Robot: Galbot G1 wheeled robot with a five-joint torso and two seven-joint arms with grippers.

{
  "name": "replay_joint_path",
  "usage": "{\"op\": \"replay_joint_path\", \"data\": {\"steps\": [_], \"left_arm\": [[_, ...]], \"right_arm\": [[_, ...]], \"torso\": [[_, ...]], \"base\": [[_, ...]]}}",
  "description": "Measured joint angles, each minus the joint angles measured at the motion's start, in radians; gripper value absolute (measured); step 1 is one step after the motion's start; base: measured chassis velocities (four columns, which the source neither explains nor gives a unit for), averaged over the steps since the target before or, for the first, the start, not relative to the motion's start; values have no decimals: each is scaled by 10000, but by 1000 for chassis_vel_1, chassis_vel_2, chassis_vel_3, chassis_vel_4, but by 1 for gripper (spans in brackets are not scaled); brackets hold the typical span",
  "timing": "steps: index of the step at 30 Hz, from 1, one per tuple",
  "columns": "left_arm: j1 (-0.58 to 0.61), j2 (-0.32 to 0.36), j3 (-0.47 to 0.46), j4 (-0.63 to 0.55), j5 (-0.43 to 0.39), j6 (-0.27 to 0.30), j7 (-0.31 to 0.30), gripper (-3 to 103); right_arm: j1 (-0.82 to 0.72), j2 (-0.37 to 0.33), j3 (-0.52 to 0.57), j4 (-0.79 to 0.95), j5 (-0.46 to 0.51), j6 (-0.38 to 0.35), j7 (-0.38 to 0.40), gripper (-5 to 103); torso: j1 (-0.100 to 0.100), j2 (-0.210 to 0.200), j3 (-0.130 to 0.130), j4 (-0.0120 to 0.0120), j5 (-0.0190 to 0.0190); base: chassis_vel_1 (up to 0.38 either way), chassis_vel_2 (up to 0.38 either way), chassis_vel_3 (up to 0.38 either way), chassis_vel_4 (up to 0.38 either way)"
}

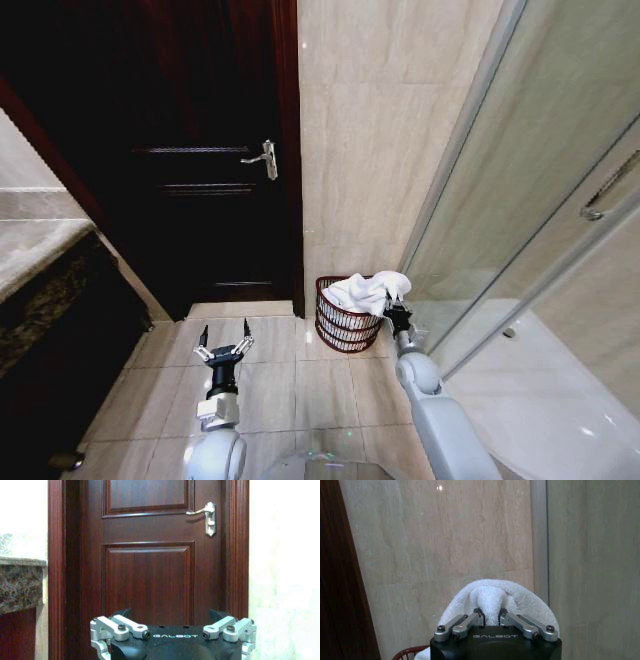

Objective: Discard the used towel into the hamper.

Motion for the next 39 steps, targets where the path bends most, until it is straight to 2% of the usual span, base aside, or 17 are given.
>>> {"op": "replay_joint_path", "data": {"steps": [39], "left_arm": [[-297,62,-24,229,-140,105,265,100]], "right_arm": [[-742,71,-85,823,-144,282,117,12]], "torso": [[-682,-1658,-974,0,0]], "base": [[-22,22,23,-21]]}}
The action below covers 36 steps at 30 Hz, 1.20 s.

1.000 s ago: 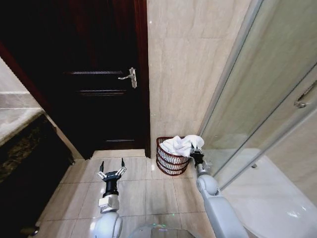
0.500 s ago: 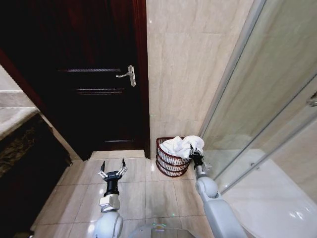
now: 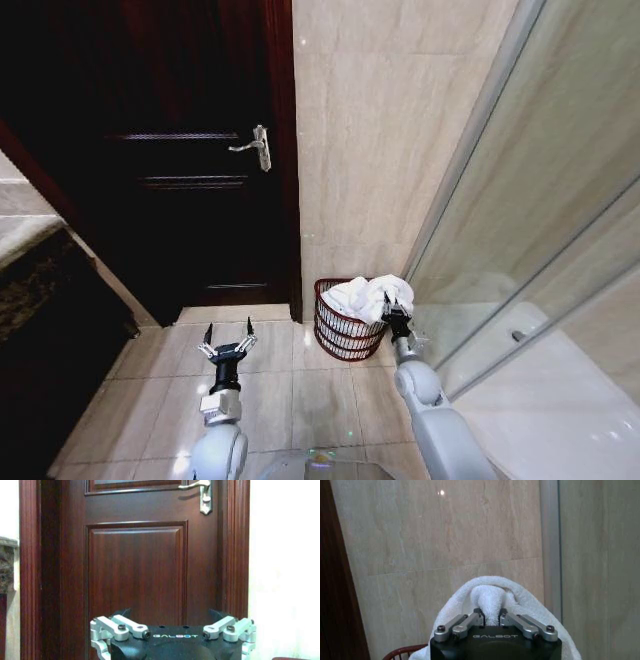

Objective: Discard the used towel into the hamper.

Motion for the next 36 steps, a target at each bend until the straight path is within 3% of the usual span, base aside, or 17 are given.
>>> {"op": "replay_joint_path", "data": {"steps": [36], "left_arm": [[-203,-60,88,163,51,96,30,100]], "right_arm": [[-942,75,-131,760,-468,335,122,12]], "torso": [[-607,-1534,-927,0,1]], "base": [[-56,55,56,-60]]}}
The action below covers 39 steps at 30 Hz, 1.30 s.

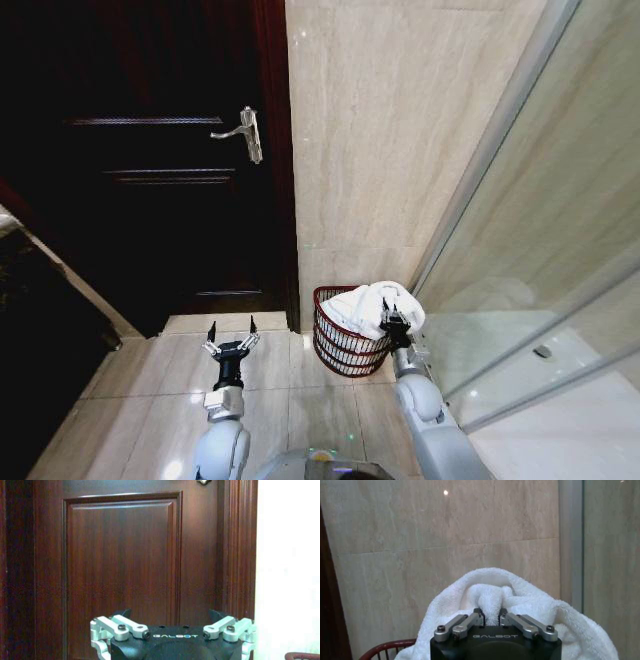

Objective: Discard the used towel into the hamper.

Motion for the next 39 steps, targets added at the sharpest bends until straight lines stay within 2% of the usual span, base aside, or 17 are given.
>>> {"op": "replay_joint_path", "data": {"steps": [10,14,15,17,19,22,23,24,26,28,29,31,32,34,35,36,39], "left_arm": [[-35,-23,-35,44,1,-33,-58,100],[-53,-50,-66,99,18,-57,-67,100],[-80,-50,-67,138,10,-62,-68,100],[-110,-50,-68,170,-15,-67,-70,100],[-117,-50,-69,174,-26,-67,-71,100],[-198,19,-153,139,-248,-13,-72,100],[-214,41,-183,112,-316,19,-73,100],[-214,41,-183,112,-316,19,-73,100],[-249,66,-244,86,-440,59,-73,100],[-290,60,-345,45,-642,102,-77,100],[-290,60,-345,45,-642,102,-77,100],[-277,17,-407,-39,-807,126,-115,100],[-277,17,-407,-39,-807,126,-115,100],[-231,17,-478,-95,-891,120,-146,100],[-231,17,-478,-95,-891,120,-146,100],[-220,26,-521,-96,-908,101,-183,100],[-197,59,-608,-82,-1039,74,-262,100]], "right_arm": [[-303,10,-51,416,-485,-79,350,12],[-707,43,-100,1185,-508,-656,719,12],[-793,24,-33,1510,-334,-1287,712,12],[-763,-40,47,1743,-30,-2003,723,12],[-742,-58,66,1778,37,-2157,734,12],[-474,-398,165,2223,1016,-4135,989,12],[-438,-562,133,2314,1369,-4574,1118,12],[-438,-562,133,2314,1369,-4574,1118,12],[-316,-907,89,2447,2212,-5627,1290,12],[23,-1343,-27,2460,3325,-6602,1826,12],[23,-1343,-27,2460,3325,-6602,1826,12],[464,-1750,-277,2395,4371,-7144,2544,12],[464,-1750,-277,2395,4371,-7144,2544,12],[876,-2156,-531,2409,5633,-7756,3274,12],[876,-2156,-531,2409,5633,-7756,3274,12],[1005,-2307,-616,2434,6206,-7978,3552,12],[1197,-2632,-781,2415,7080,-8221,3898,12]], "torso": [[-111,-302,-188,0,0],[-146,-359,-210,0,-1],[-148,-359,-210,-1,-1],[-148,-359,-207,0,-2],[-148,-358,-206,0,-2],[-146,-336,-193,1,-1],[-144,-332,-190,0,-1],[-144,-332,-190,0,-1],[-139,-323,-185,0,-1],[-133,-312,-177,-1,0],[-133,-312,-177,-1,0],[-127,-300,-171,2,0],[-127,-300,-171,2,0],[-124,-290,-166,1,0],[-124,-290,-166,1,0],[-122,-286,-163,2,-1],[-118,-279,-159,0,0]], "base": [[-50,56,54,-61],[-66,50,37,-37],[0,0,0,0],[0,0,0,0],[0,0,0,0],[0,0,0,0],[0,0,0,0],[0,0,0,0],[0,0,0,0],[0,0,0,0],[0,0,0,0],[0,0,0,0],[0,0,0,0],[0,0,0,0],[0,0,0,0],[0,0,0,0],[0,0,0,0]]}}
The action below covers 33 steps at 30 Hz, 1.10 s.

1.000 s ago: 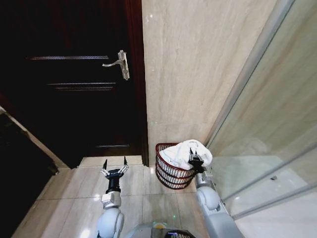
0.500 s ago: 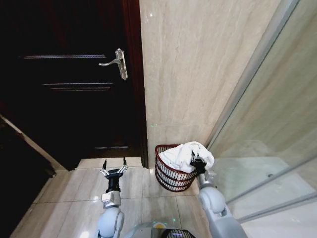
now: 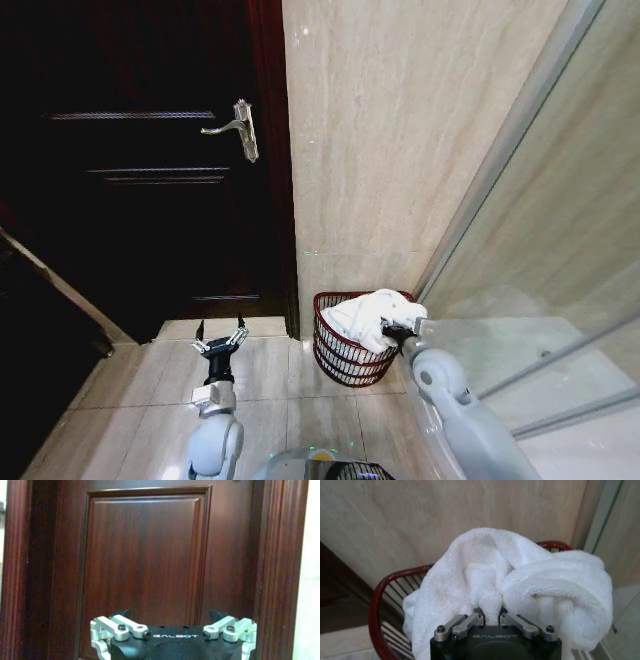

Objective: Discard the used towel into the hamper.

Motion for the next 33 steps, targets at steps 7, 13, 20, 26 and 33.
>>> {"op": "replay_joint_path", "data": {"steps": [7,13,20,26,33], "left_arm": [[13,33,-65,136,-76,-146,-22,100],[5,54,-77,157,-76,-180,-21,100],[34,20,-109,69,-52,-174,-35,100],[95,-4,-157,69,-56,-207,-174,100],[195,10,-205,-11,-77,-167,-404,100]], "right_arm": [[598,-373,-527,-555,563,-4,22,12],[1718,-505,-1361,-1510,730,-52,-52,12],[3161,-561,-2405,-2712,2229,-51,555,12],[4256,-581,-3183,-3404,3863,-40,1339,12],[5244,-306,-3786,-4614,5503,-12,2035,12]], "torso": [[4,10,7,-1,0],[8,19,12,-2,0],[12,26,16,-1,-1],[12,30,18,-2,-1],[14,35,20,1,-2]], "base": [[0,0,0,0],[0,0,0,0],[0,0,0,0],[0,0,0,0],[0,0,0,0]]}}
